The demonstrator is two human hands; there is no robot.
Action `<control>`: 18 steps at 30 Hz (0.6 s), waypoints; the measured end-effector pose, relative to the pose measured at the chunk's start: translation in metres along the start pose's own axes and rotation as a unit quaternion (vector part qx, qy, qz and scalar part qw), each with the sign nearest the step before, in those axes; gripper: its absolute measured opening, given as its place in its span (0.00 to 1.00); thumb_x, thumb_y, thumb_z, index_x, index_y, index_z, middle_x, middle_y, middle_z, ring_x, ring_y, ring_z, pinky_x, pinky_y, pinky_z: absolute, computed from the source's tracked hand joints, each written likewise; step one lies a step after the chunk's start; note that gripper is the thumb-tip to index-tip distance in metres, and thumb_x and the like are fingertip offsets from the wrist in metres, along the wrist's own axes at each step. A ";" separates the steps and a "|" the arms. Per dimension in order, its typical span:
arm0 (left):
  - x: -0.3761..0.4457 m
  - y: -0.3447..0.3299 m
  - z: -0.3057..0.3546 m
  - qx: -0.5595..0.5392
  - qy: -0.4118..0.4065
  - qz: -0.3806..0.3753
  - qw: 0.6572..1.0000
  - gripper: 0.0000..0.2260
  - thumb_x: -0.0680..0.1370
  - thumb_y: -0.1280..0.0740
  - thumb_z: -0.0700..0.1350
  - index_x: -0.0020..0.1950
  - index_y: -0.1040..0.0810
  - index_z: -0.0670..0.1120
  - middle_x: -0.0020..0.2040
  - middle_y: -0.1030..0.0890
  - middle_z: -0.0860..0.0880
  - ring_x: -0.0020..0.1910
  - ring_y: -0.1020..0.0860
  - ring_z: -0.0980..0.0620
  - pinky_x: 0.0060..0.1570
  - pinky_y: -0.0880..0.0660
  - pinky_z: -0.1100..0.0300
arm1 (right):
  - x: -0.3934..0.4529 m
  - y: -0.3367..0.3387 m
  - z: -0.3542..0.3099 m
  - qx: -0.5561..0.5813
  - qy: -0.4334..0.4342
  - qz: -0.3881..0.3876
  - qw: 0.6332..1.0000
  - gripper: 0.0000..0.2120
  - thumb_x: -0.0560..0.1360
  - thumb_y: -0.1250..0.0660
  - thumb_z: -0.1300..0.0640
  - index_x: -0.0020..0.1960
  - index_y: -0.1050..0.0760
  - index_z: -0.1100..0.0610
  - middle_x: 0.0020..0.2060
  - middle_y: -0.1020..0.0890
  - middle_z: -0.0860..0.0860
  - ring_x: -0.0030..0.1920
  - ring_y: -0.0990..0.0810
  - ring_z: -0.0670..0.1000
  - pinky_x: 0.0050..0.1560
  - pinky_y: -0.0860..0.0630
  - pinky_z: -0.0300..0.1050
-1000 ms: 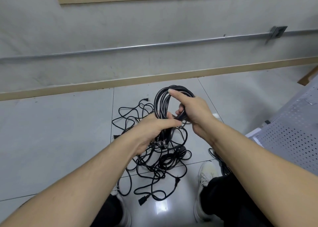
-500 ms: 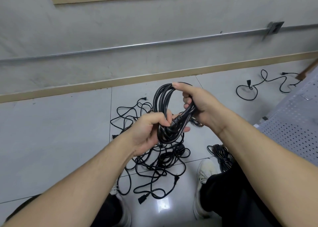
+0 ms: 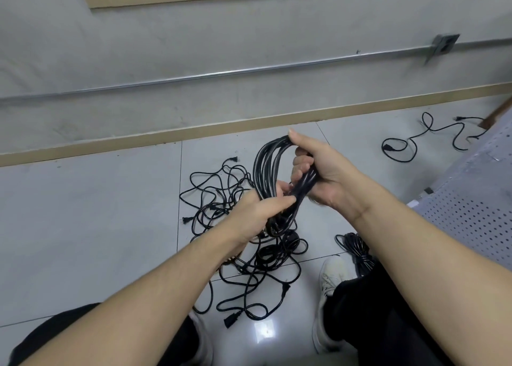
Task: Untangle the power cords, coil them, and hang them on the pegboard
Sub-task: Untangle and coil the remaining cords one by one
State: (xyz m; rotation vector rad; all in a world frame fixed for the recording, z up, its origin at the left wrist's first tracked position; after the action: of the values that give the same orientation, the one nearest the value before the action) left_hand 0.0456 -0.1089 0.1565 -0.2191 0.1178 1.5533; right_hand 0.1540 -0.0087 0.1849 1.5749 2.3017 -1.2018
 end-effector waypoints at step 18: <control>-0.010 -0.014 0.008 -0.267 0.111 -0.205 0.935 0.16 0.71 0.41 0.36 0.48 0.17 0.50 0.43 0.25 0.45 0.30 0.30 0.50 0.27 0.30 0.62 | -0.006 0.003 0.005 -0.057 0.025 -0.007 0.998 0.25 0.76 0.32 0.36 0.31 0.33 0.53 0.24 0.34 0.47 0.23 0.34 0.46 0.22 0.32 0.37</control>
State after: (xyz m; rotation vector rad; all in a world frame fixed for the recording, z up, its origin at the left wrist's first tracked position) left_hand 0.0591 -0.1172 0.1678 -0.8000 -0.1711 1.1098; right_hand 0.1573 -0.0156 0.1829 1.5708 2.3694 -1.0236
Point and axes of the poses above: each hand's wrist, its own x-axis towards the middle knuckle, its own y-axis out of the back of the hand, z = x × y, the point moved 3 cm from there along x, towards the middle knuckle
